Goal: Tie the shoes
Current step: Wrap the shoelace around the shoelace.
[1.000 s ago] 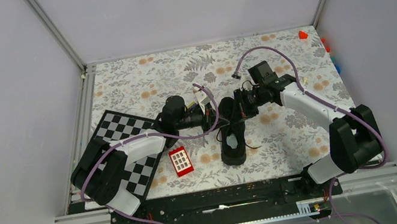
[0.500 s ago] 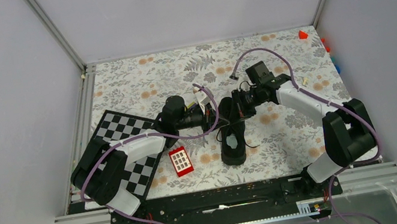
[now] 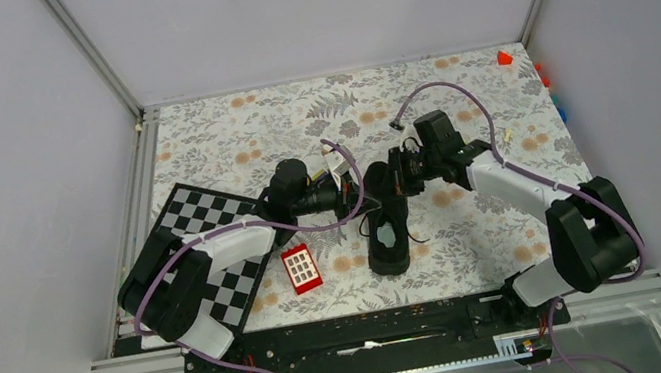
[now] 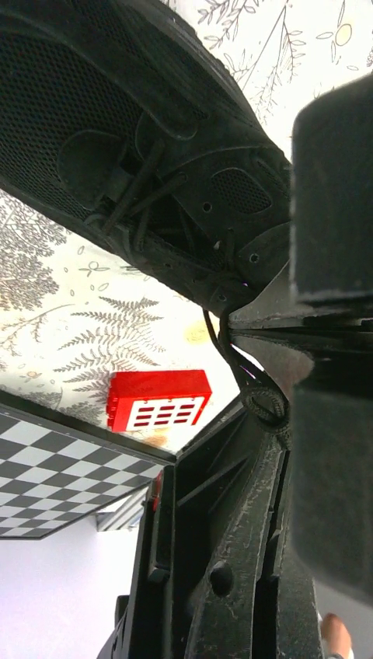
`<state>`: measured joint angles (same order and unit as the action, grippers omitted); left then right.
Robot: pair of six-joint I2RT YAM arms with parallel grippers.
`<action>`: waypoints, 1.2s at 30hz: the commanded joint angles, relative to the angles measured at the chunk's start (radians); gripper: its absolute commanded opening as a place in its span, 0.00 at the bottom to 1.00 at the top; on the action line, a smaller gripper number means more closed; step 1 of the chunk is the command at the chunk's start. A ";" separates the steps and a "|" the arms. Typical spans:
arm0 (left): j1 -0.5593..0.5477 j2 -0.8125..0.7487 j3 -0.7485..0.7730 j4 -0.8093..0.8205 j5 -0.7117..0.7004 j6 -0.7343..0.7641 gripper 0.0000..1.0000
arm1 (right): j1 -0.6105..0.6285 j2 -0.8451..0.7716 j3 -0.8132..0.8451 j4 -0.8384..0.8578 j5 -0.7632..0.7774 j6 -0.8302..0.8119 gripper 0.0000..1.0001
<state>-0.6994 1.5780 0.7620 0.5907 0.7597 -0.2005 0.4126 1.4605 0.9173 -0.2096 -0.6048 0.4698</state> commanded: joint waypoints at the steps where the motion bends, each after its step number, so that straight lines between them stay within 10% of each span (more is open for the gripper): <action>1: 0.001 -0.015 0.020 0.038 0.040 0.022 0.00 | 0.007 -0.064 -0.031 0.133 0.065 0.047 0.00; 36: -0.007 0.051 0.030 0.127 0.026 -0.003 0.00 | 0.006 -0.222 -0.194 0.260 0.128 0.097 0.07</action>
<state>-0.7033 1.6218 0.7624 0.6449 0.7597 -0.2077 0.4133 1.2774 0.7238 0.0006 -0.4961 0.5621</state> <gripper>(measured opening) 0.019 0.031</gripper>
